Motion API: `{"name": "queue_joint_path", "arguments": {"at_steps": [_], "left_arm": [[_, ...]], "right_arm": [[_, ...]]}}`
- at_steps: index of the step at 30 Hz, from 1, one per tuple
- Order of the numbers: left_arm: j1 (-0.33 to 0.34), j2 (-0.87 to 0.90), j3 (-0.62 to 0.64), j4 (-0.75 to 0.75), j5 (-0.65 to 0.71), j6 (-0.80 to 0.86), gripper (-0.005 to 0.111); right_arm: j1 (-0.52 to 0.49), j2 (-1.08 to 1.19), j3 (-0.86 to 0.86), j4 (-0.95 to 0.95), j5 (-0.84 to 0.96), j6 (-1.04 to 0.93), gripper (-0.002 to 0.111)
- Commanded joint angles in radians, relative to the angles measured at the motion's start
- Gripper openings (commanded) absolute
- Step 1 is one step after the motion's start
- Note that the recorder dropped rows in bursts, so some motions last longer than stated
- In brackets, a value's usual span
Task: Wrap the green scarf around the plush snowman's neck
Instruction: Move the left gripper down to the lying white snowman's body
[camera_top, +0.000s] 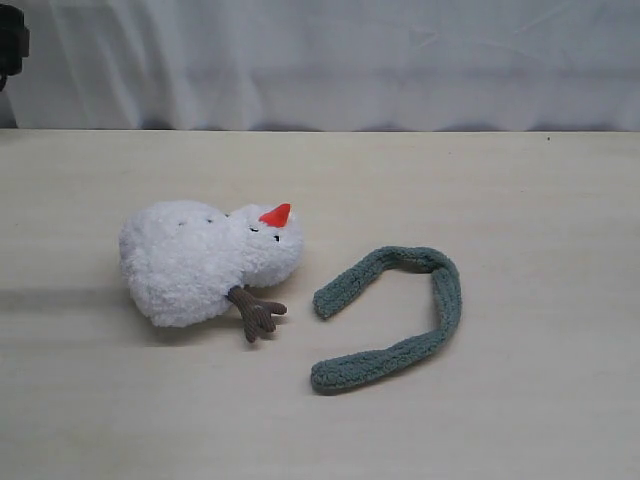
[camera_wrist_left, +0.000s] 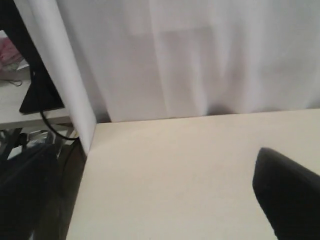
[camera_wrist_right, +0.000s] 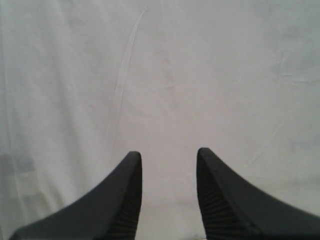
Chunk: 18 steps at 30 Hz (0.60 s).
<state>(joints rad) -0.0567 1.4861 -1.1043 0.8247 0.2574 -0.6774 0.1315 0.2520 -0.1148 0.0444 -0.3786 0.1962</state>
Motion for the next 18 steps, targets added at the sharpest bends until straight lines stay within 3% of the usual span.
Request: {"name": "queue_joint_path", "arguments": {"at_steps": [1, 5, 9, 13, 16, 17, 18], "left_arm": [[-0.002, 0.066, -0.093, -0.169, 0.164, 0.199, 0.089], [-0.002, 0.117, -0.135, -0.410, 0.198, 0.492, 0.063], [-0.002, 0.128, -0.135, -0.917, 0.217, 1.155, 0.051], [-0.002, 0.128, -0.135, -1.323, 0.416, 1.792, 0.050], [-0.013, 0.128, -0.135, -1.446, 0.613, 2.157, 0.054], [-0.039, 0.128, -0.135, -1.425, 0.718, 2.299, 0.062], [-0.058, 0.128, -0.135, -1.400, 0.735, 2.339, 0.065]], "right_arm": [[-0.002, 0.003, -0.003, 0.001, 0.014, 0.002, 0.036], [-0.002, 0.003, -0.003, 0.001, 0.014, 0.002, 0.036], [-0.002, 0.003, -0.003, 0.001, 0.014, 0.002, 0.036], [-0.002, 0.003, -0.003, 0.001, 0.015, 0.002, 0.036], [-0.002, 0.003, -0.003, 0.001, 0.015, 0.002, 0.036], [-0.002, 0.003, -0.003, 0.001, 0.016, 0.002, 0.036], [-0.002, 0.003, -0.003, 0.001, 0.018, 0.002, 0.036]]}}
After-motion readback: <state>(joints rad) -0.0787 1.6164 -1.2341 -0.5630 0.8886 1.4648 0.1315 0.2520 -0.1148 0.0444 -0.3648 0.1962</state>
